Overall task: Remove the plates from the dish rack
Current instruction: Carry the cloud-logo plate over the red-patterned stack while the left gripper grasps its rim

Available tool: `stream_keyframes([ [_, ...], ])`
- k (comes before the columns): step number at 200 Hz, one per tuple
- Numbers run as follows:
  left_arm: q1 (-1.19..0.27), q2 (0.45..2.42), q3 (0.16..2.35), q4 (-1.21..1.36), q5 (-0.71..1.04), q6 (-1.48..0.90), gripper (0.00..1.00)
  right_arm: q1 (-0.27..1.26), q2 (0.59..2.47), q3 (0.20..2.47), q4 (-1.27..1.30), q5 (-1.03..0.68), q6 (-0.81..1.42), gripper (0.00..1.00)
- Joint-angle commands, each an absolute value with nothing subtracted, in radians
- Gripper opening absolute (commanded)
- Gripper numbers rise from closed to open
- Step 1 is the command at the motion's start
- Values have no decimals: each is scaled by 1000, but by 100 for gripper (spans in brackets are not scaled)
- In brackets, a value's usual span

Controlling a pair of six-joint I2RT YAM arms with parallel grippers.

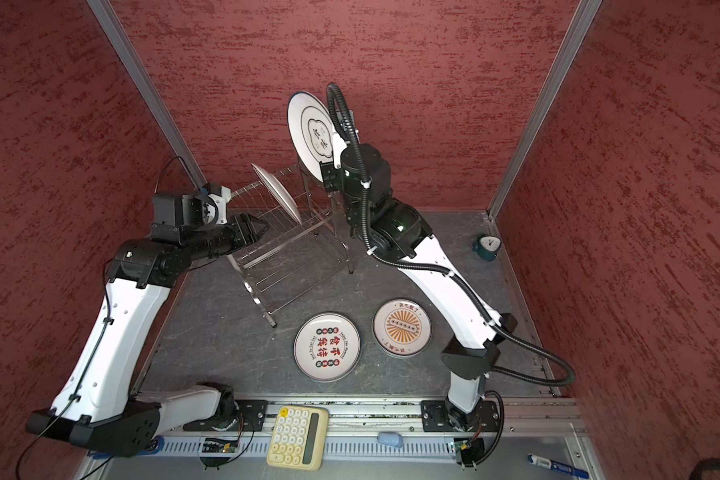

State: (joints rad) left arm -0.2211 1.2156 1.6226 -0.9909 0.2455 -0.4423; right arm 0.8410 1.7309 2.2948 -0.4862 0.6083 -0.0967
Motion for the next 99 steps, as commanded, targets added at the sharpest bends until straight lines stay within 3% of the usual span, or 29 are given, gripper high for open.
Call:
stream_keyframes([
  [1, -272, 1174, 1583, -996, 254, -466, 63, 845, 1610, 2177, -427, 635, -34, 0],
  [26, -349, 1115, 1488, -946, 246, -513, 63, 844, 1484, 2049, -602, 655, 138, 0],
  [58, -454, 1044, 1341, -858, 211, -583, 63, 835, 1253, 1758, -776, 498, 442, 0],
  [99, -592, 996, 1190, -763, 150, -650, 63, 798, 992, 1349, -739, 281, 690, 0],
])
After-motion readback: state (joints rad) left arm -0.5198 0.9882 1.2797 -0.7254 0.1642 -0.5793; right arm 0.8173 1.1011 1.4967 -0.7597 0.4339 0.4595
